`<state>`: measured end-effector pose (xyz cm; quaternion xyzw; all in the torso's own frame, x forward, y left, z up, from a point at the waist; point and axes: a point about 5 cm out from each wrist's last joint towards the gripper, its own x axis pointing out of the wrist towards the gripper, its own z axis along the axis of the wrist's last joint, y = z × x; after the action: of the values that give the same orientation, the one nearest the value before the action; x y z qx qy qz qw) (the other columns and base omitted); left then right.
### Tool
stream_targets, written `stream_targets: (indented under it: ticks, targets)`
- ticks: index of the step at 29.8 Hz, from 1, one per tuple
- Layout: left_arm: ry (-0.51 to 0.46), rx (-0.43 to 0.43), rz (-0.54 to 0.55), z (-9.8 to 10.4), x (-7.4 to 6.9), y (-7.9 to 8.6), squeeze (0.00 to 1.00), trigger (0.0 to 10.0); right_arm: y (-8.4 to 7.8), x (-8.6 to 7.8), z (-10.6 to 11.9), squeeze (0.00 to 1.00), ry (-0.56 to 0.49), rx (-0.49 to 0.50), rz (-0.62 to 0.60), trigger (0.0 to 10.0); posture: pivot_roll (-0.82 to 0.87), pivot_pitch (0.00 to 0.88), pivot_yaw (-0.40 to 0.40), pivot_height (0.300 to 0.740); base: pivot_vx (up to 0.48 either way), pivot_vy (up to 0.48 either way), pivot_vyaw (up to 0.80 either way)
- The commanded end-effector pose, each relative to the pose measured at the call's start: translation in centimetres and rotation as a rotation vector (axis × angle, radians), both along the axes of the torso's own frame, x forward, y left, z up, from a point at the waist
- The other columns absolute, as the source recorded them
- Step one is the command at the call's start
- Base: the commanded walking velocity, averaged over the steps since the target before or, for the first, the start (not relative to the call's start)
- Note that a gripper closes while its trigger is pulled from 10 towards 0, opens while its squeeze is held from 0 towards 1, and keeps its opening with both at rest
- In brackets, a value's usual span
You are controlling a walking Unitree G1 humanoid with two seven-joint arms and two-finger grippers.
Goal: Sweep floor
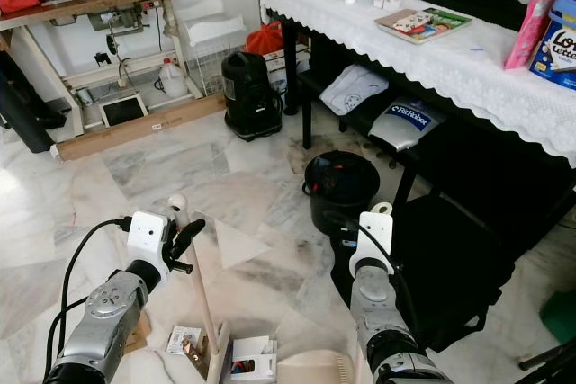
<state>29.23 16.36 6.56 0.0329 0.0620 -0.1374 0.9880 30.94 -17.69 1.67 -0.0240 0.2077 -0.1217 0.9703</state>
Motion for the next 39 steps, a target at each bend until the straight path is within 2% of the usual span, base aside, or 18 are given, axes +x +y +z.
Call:
stream_targets:
  ticks: [1, 2, 4, 6, 7, 10, 13, 15, 24, 32, 39]
  targets:
    - [-0.023, 0.009, -0.013, 0.8, 0.5, 0.0, 0.00, 10.0, 0.6, -2.9, -3.7, 0.00, 0.227, 0.110, -0.029, 10.0, 0.09, 0.004, 0.081, 0.740, 0.000, 0.000, 0.00]
    - [-0.021, 0.009, -0.016, 0.7, 0.5, -0.1, 0.00, 10.0, 0.6, -2.9, -3.8, 0.00, 0.255, 0.109, -0.017, 10.0, 0.09, 0.000, 0.081, 0.740, 0.000, 0.000, 0.00]
    - [-0.021, 0.009, -0.017, 0.7, 0.5, -0.1, 0.00, 10.0, 0.6, -2.7, -3.5, 0.00, 0.245, 0.113, -0.014, 10.0, 0.09, 0.000, 0.081, 0.740, 0.000, 0.000, 0.00]
    - [-0.022, 0.010, -0.018, 0.7, 0.5, -0.1, 0.00, 10.0, 0.5, -2.0, -2.8, 0.00, 0.182, 0.119, -0.016, 10.0, 0.09, 0.000, 0.081, 0.740, 0.000, 0.000, 0.00]
    - [-0.025, 0.010, -0.017, 0.8, 0.5, -0.1, 0.00, 10.0, 0.3, -1.3, -1.7, 0.00, 0.116, 0.052, -0.004, 10.0, 0.09, 0.000, 0.081, 0.740, 0.000, 0.000, 0.00]
    - [-0.033, 0.009, -0.011, 0.9, 0.6, -0.1, 0.00, 10.0, 0.1, -0.4, -0.3, 0.00, 0.027, -0.027, 0.024, 10.0, 0.09, 0.000, 0.081, 0.740, 0.000, 0.000, 0.00]
    - [-0.037, 0.008, -0.007, 0.9, 0.6, -0.1, 0.00, 10.0, 0.2, 0.1, 0.7, 0.00, -0.053, -0.044, 0.029, 10.0, 0.09, 0.000, 0.080, 0.740, 0.000, 0.000, 0.00]
    - [-0.039, 0.008, -0.006, 1.0, 0.6, -0.1, 0.00, 10.0, 0.4, 0.6, 1.9, 0.00, -0.151, -0.052, 0.038, 10.0, 0.09, 0.000, 0.079, 0.740, 0.000, 0.000, 0.00]
    - [-0.041, 0.006, 0.000, 0.9, 0.6, -0.1, 0.00, 10.0, 1.1, 1.2, 4.0, 0.00, -0.319, -0.038, 0.065, 10.0, 0.09, 0.000, 0.075, 0.740, 0.000, 0.000, 0.00]
    - [-0.040, 0.006, 0.004, 0.9, 0.6, -0.1, 0.00, 10.0, 1.3, 1.0, 3.5, 0.00, -0.306, -0.050, 0.079, 10.0, 0.09, 0.000, 0.074, 0.740, 0.000, 0.000, 0.00]
    - [-0.041, 0.013, 0.012, 1.0, 0.6, 0.2, 0.00, 10.0, 2.1, -0.5, 1.2, 0.00, -0.221, -0.101, 0.141, 10.0, 0.11, 0.012, 0.075, 0.740, 0.000, 0.000, 0.00]
